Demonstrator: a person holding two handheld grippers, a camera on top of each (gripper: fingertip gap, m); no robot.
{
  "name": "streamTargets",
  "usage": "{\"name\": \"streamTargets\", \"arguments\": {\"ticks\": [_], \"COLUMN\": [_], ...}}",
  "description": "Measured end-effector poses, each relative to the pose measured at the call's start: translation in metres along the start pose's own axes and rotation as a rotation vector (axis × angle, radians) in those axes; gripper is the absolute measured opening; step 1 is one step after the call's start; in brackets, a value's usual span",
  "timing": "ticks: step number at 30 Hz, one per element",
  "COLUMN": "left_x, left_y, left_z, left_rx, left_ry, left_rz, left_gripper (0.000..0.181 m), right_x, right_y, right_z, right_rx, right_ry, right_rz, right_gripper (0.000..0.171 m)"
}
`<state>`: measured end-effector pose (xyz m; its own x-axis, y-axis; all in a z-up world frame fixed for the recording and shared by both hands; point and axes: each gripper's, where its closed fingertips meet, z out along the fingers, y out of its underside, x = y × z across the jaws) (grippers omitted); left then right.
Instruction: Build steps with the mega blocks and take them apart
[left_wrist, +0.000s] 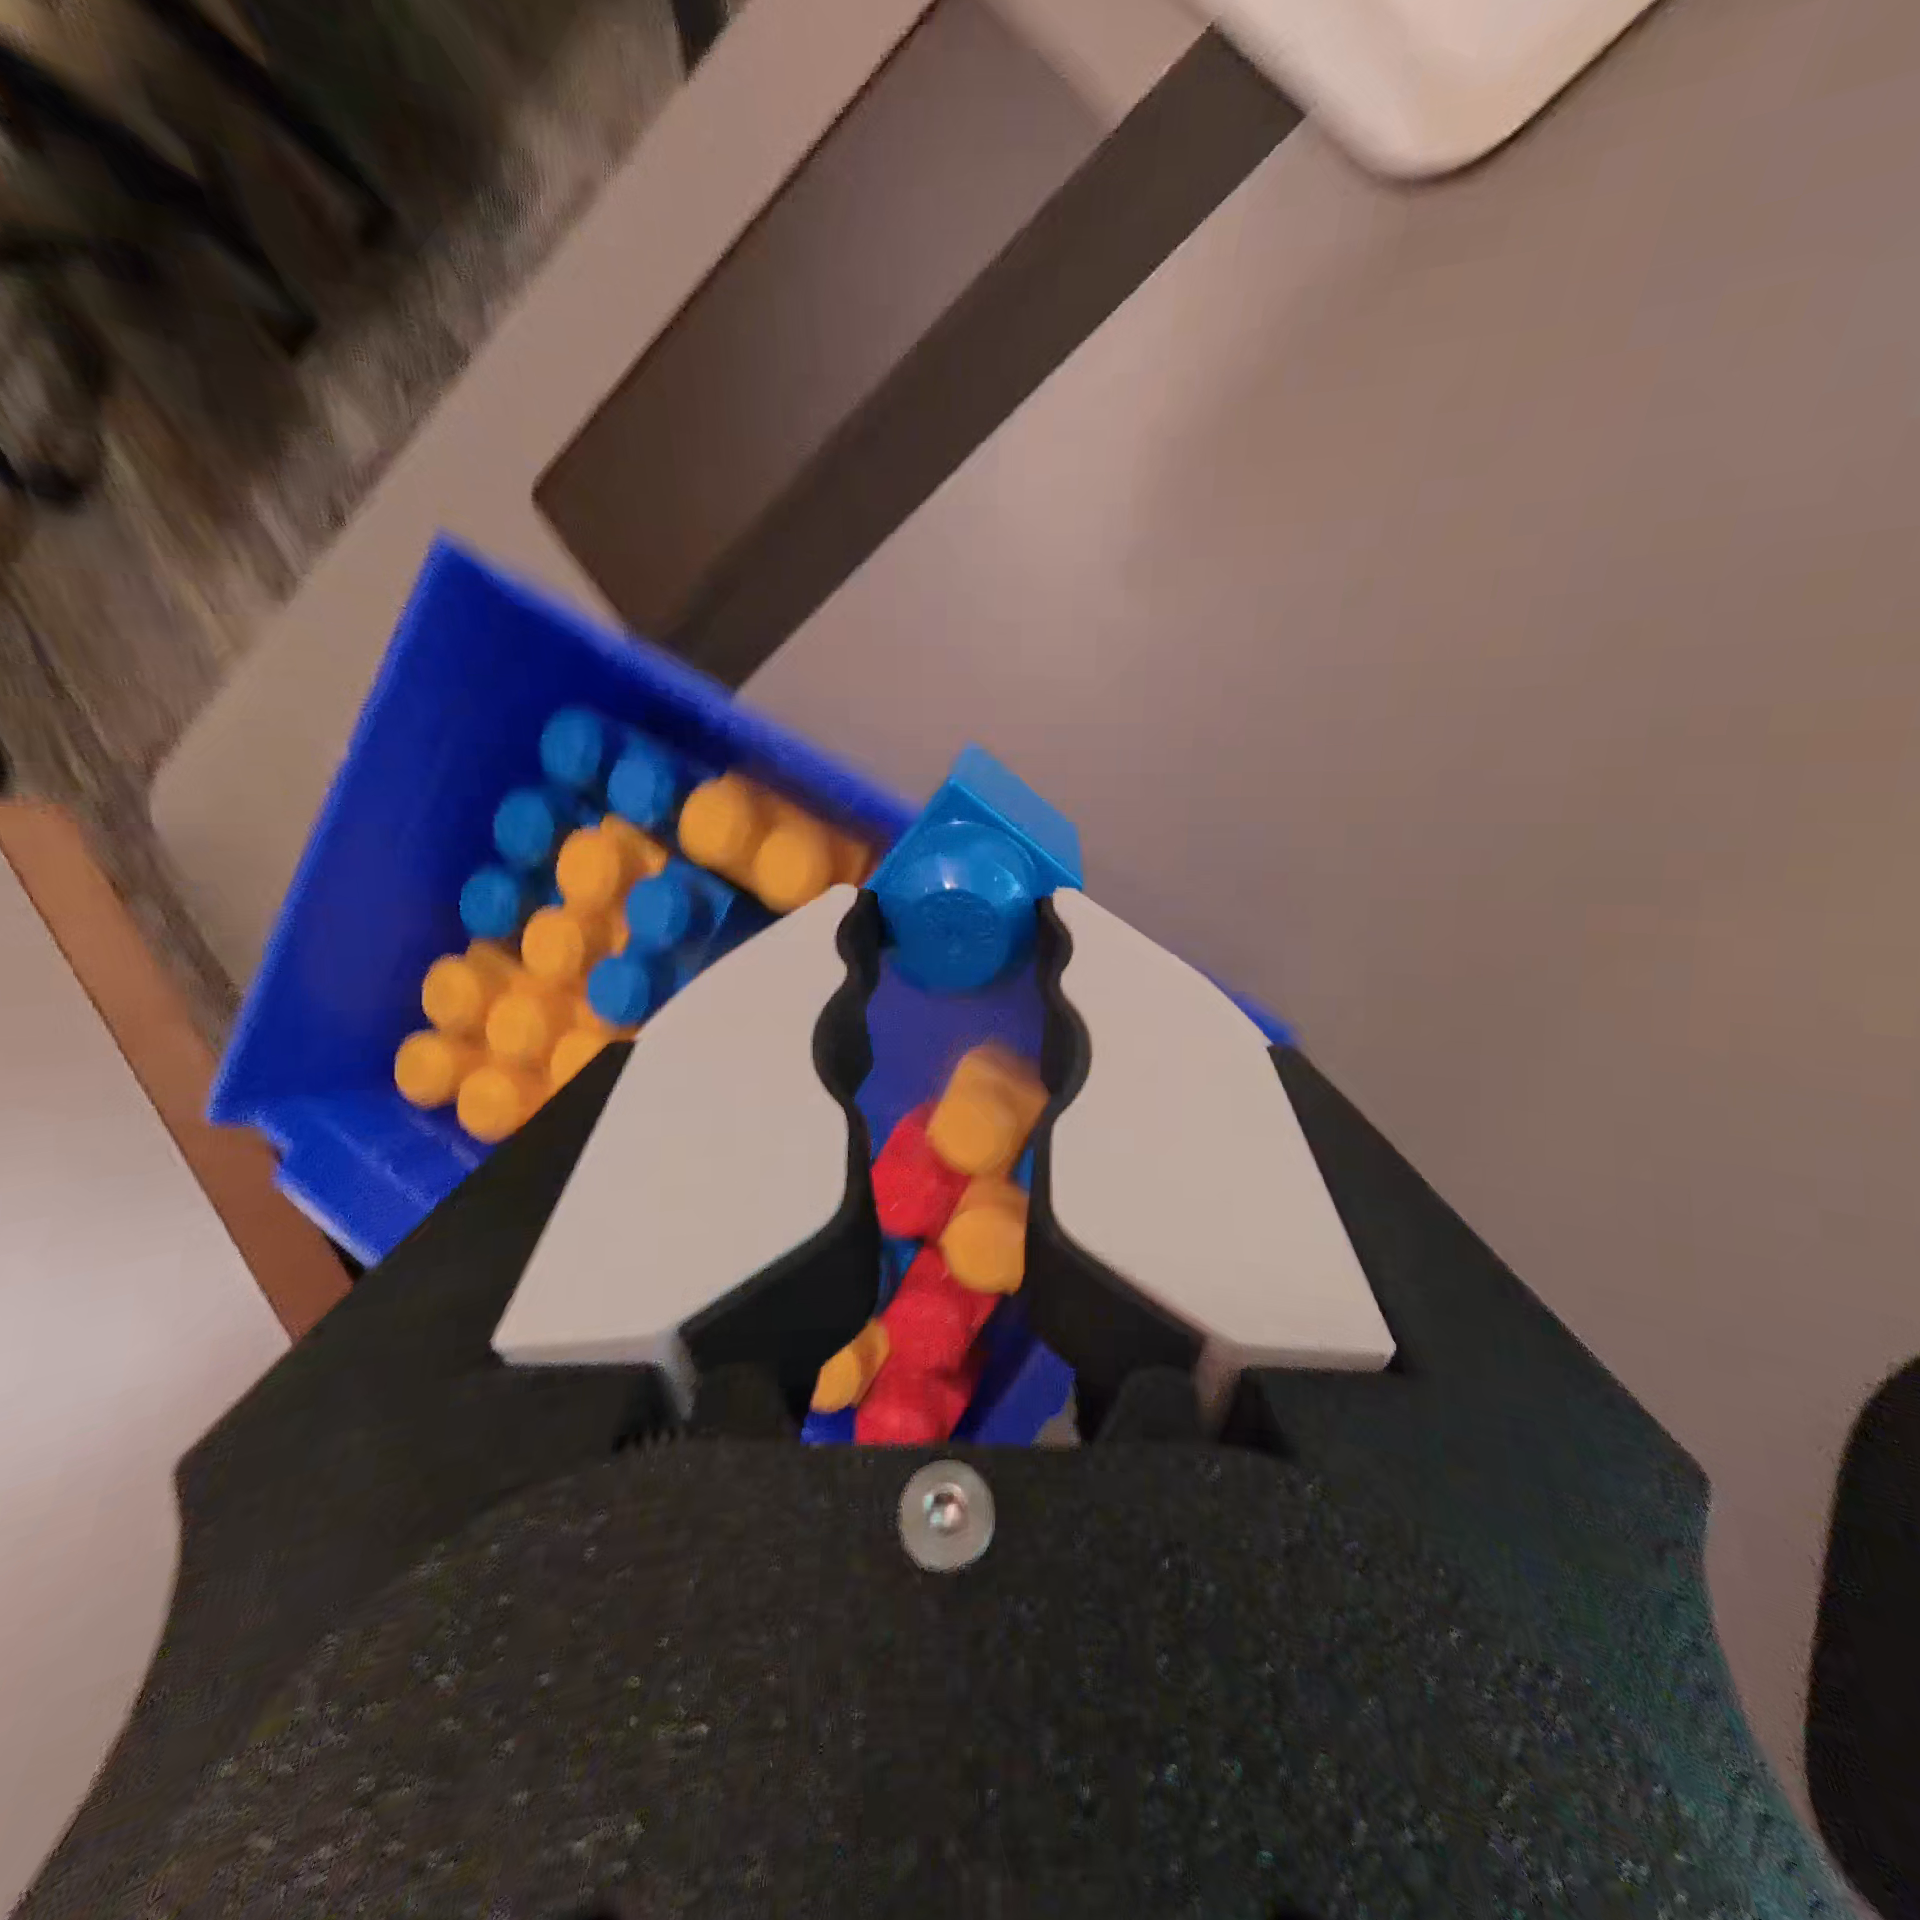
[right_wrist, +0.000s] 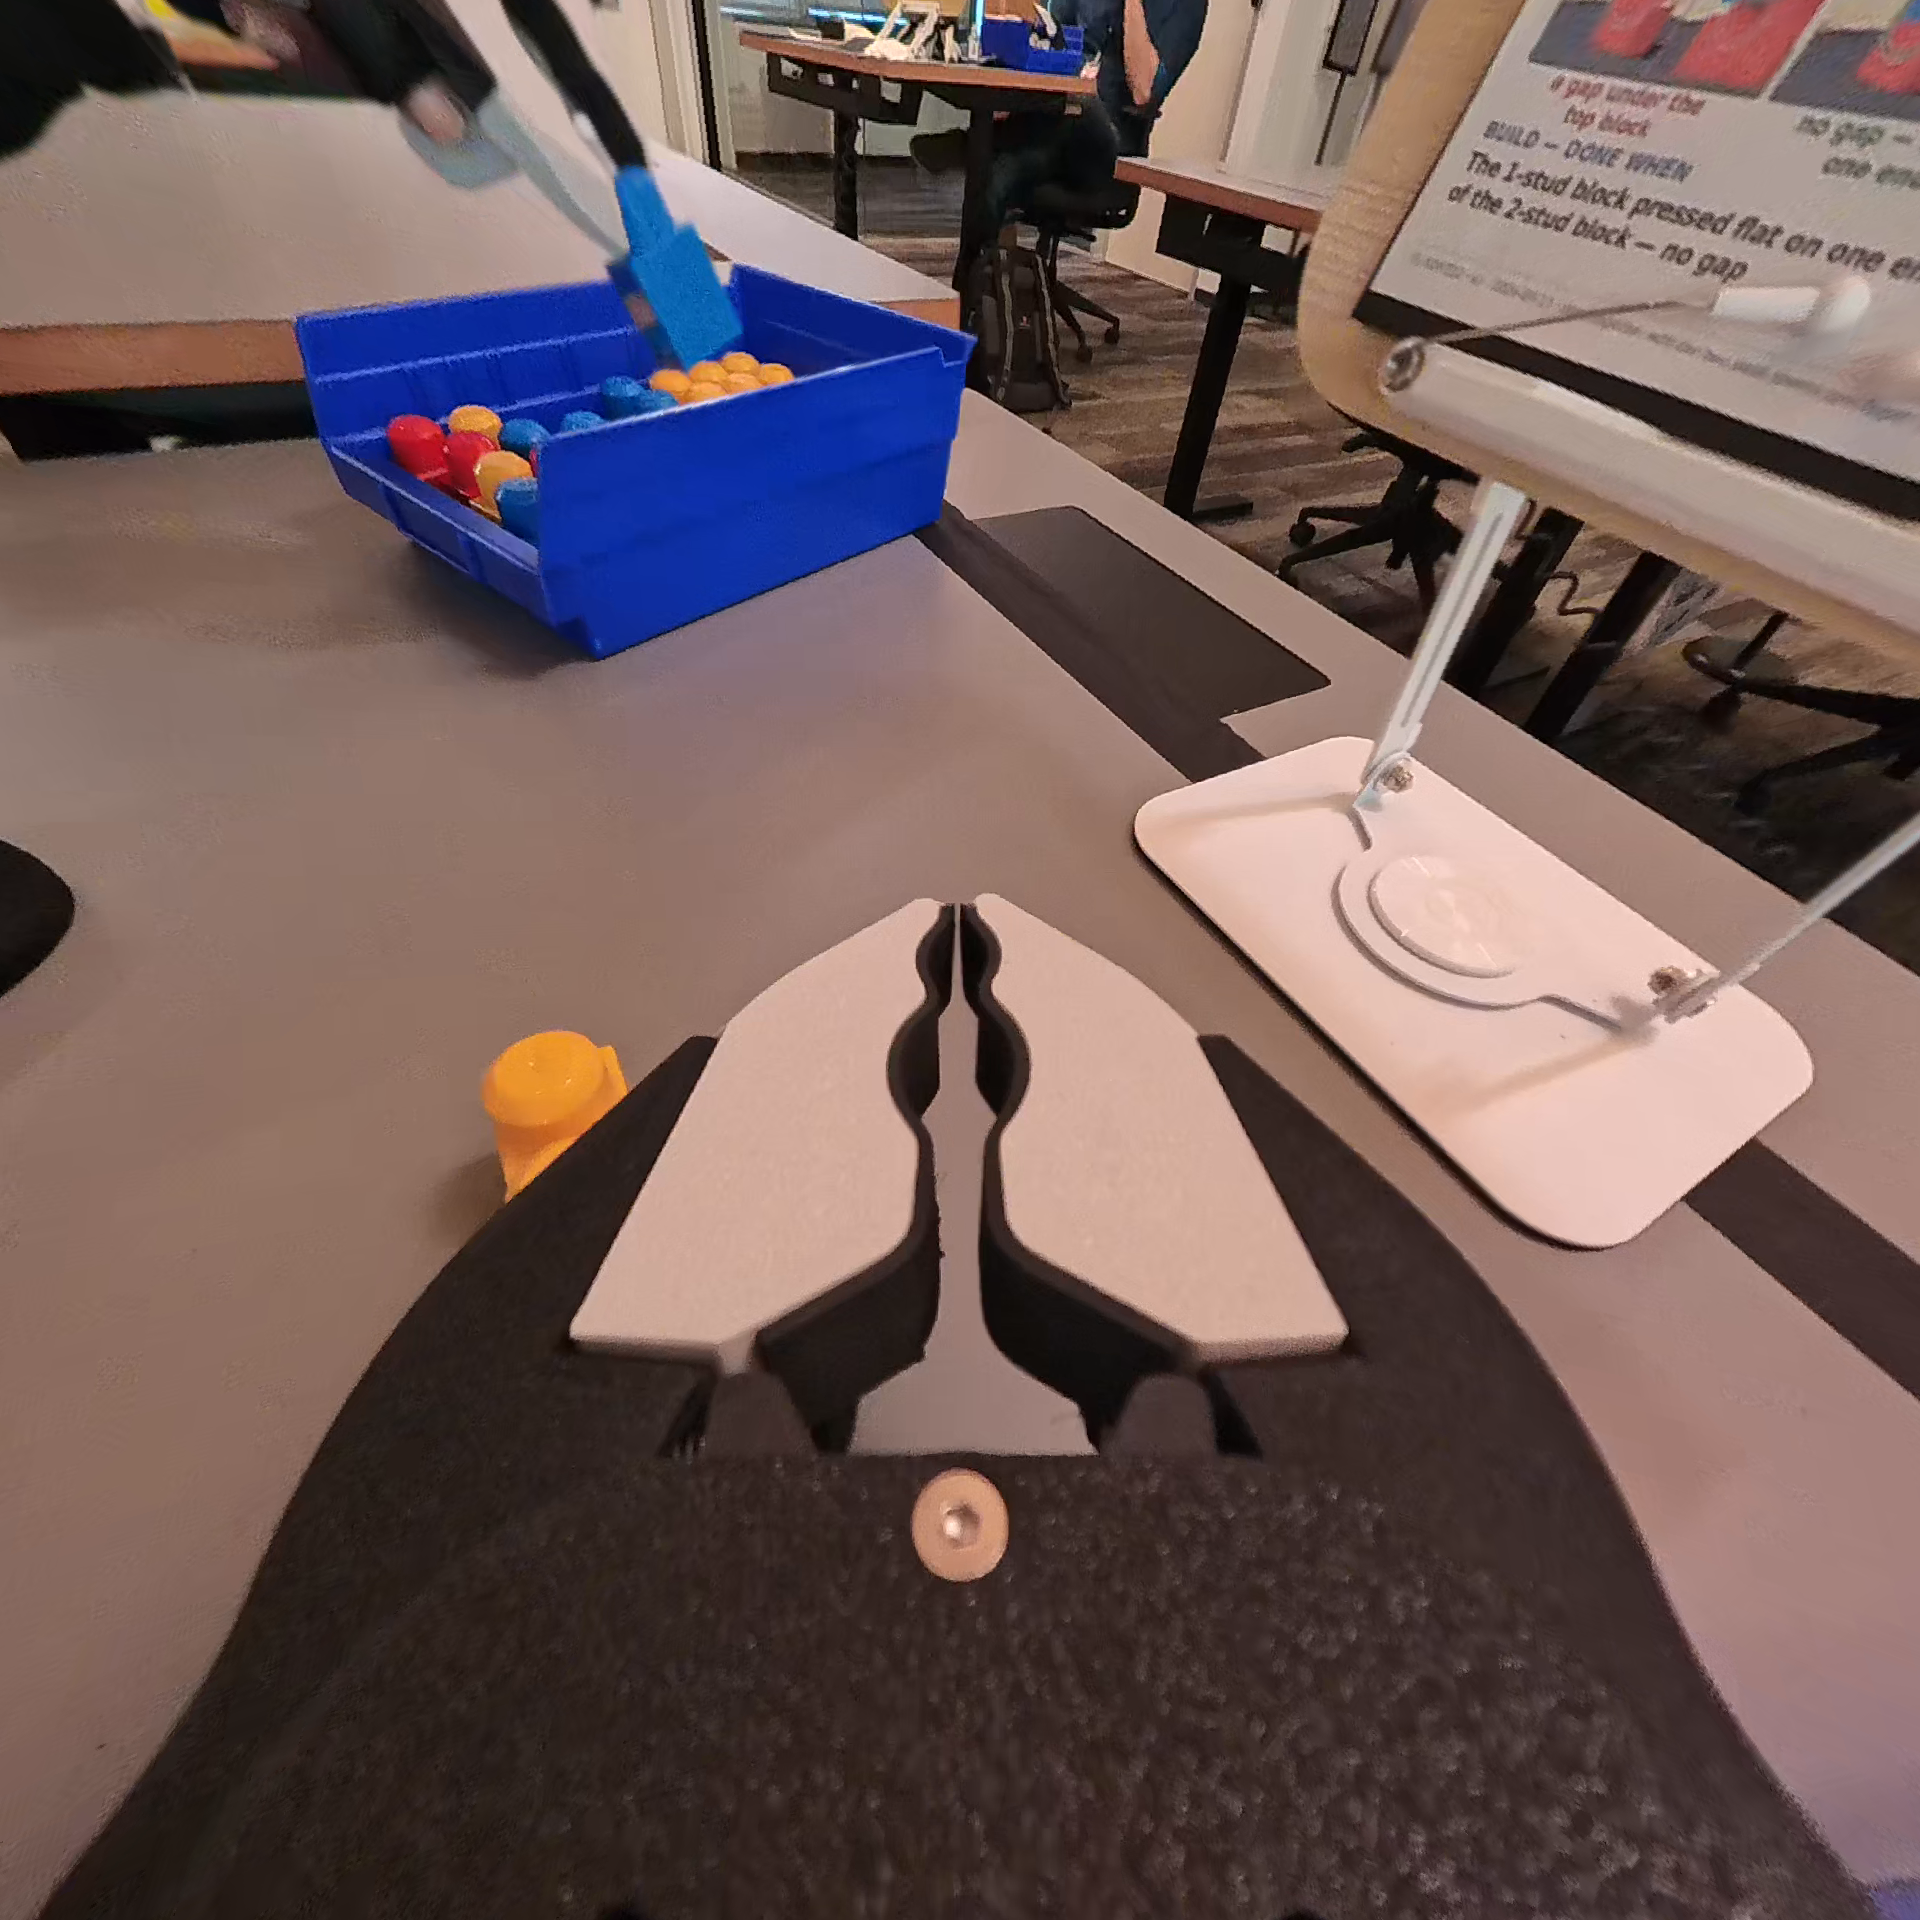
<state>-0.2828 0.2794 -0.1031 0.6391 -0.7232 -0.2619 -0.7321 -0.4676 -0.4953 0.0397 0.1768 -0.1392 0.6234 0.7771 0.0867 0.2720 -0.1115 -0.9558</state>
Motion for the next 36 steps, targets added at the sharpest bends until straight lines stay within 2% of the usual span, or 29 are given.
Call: {"name": "streamTargets", "arguments": {"ticks": [3, 6, 10, 14, 17, 18, 19, 23, 26, 31, 34, 36], "left_x": [0.055, 0.117, 0.191, 0.244, 0.265, 0.268, 0.269, 0.271, 0.276, 0.289, 0.296, 0.301], "left_y": [-0.036, -0.059, -0.073, -0.081, -0.086, -0.087, -0.087, -0.098, -0.105, -0.121, -0.128, -0.130], "left_z": [-0.015, -0.015, -0.001, 0.010, 0.010, 0.010, 0.010, -0.001, -0.017, -0.048, -0.062, -0.067], "left_rx": [0.093, 0.146, 0.186, 0.216, 0.239, 0.244, 0.246, 0.388, 0.537, 0.820, 0.917, 0.952], "left_ry": [0.038, 0.099, 0.197, 0.287, 0.330, 0.340, 0.337, 0.395, 0.535, 0.858, 0.996, 1.017], "left_rz": [0.130, 0.244, 0.344, 0.389, 0.396, 0.393, 0.393, 0.351, 0.259, 0.053, -0.021, -0.018], "left_gripper": [0.029, 0.029, 0.029, 0.029, 0.029, 0.029, 0.029, 0.032, 0.047, 0.044, 0.042, 0.042], "right_x": [-0.011, -0.028, -0.055, -0.074, -0.080, -0.079, -0.079, -0.078, -0.076, -0.082, -0.090, -0.094], "right_y": [-0.004, -0.009, -0.008, 0.002, 0.006, 0.007, 0.006, -0.007, -0.032, -0.076, -0.084, -0.084], "right_z": [0.004, 0.009, 0.020, 0.033, 0.039, 0.040, 0.040, 0.030, 0.013, -0.021, -0.030, -0.032], "right_rx": [-0.030, -0.069, -0.145, -0.236, -0.246, -0.239, -0.226, -0.107, 0.083, 0.396, 0.459, 0.466], "right_ry": [0.001, -0.006, -0.020, -0.017, -0.006, 0.001, 0.001, -0.087, -0.194, -0.395, -0.467, -0.494], "right_rz": [-0.061, -0.142, -0.278, -0.399, -0.452, -0.462, -0.460, -0.312, -0.127, 0.089, 0.112, 0.111], "right_gripper": [0.006, 0.018, 0.032, 0.047, 0.049, 0.040, 0.038, 0.036, 0.036, 0.036, 0.036, 0.036]}}
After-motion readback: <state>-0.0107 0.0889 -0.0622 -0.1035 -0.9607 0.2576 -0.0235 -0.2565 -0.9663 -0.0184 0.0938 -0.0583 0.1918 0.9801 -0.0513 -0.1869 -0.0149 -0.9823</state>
